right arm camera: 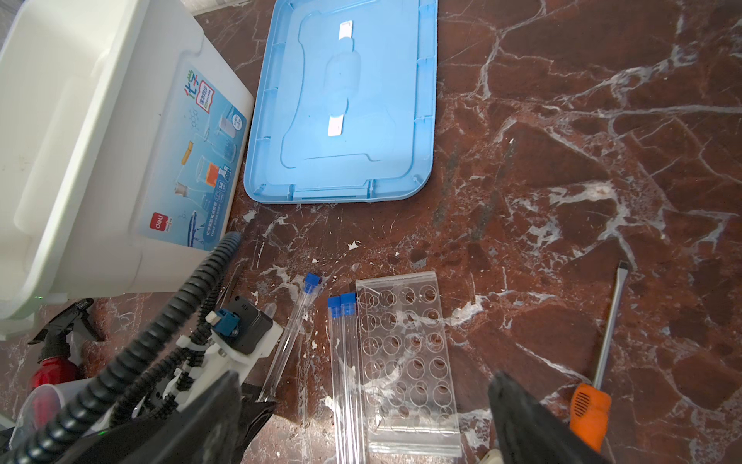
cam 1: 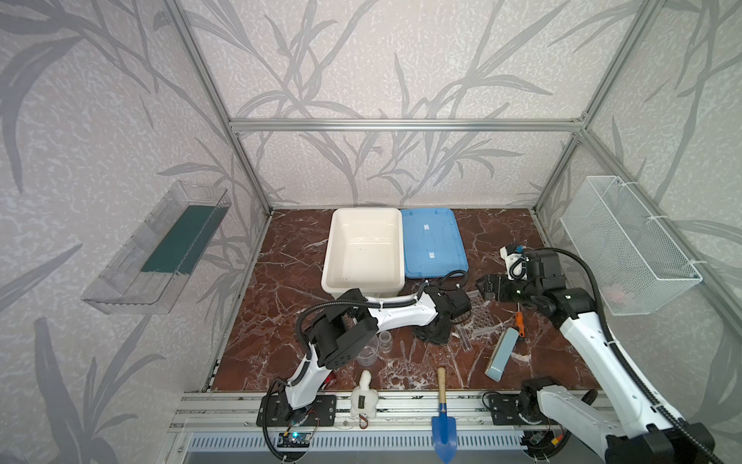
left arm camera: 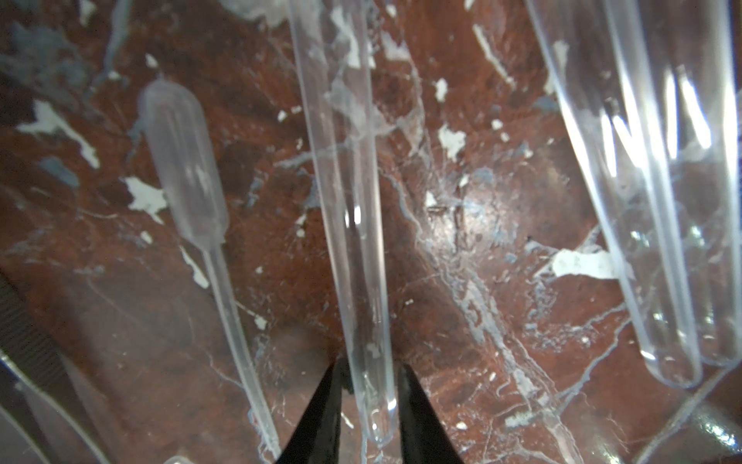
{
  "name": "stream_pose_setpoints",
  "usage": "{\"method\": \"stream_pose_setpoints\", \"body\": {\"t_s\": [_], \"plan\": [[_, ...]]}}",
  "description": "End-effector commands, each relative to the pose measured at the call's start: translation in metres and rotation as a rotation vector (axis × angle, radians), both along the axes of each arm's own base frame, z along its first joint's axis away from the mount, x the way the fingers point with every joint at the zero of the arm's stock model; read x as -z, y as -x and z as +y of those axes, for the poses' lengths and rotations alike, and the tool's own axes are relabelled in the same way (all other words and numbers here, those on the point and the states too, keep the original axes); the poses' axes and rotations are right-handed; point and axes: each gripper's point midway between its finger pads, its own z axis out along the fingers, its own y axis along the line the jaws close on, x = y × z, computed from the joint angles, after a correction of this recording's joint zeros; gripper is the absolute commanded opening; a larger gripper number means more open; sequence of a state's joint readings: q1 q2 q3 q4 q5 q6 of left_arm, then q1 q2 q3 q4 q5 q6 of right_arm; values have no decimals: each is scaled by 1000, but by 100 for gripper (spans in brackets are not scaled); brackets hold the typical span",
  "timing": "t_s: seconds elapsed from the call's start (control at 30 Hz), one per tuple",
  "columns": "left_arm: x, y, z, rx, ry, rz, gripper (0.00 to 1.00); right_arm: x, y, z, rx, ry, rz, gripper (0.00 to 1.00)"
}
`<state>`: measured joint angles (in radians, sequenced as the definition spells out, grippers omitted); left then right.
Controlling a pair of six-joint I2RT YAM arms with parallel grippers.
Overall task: Organize the chemistry lab equipment
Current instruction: 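Lower the left gripper and close it on a single blue-capped test tube, then lift the tube upright with the left gripper while the right gripper reaches its cap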
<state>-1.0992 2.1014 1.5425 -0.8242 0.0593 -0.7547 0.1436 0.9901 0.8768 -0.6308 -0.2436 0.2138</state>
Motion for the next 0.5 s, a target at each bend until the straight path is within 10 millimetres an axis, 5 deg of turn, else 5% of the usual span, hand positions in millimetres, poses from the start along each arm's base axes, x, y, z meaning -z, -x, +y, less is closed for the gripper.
{"method": "stream_pose_setpoints", "body": {"t_s": [0.0,0.23,0.47], "plan": [[9,-4,2,13,-38,-2,27,-1,-1,-1,6,-5,-14,95],[14,-9,3,9,-40,-3,21,-4,1,-1,6,-6,-27,95],[-3,-21,7,9,-31,-118,13,-3,1,6,-6,-52,-20,94]]}}
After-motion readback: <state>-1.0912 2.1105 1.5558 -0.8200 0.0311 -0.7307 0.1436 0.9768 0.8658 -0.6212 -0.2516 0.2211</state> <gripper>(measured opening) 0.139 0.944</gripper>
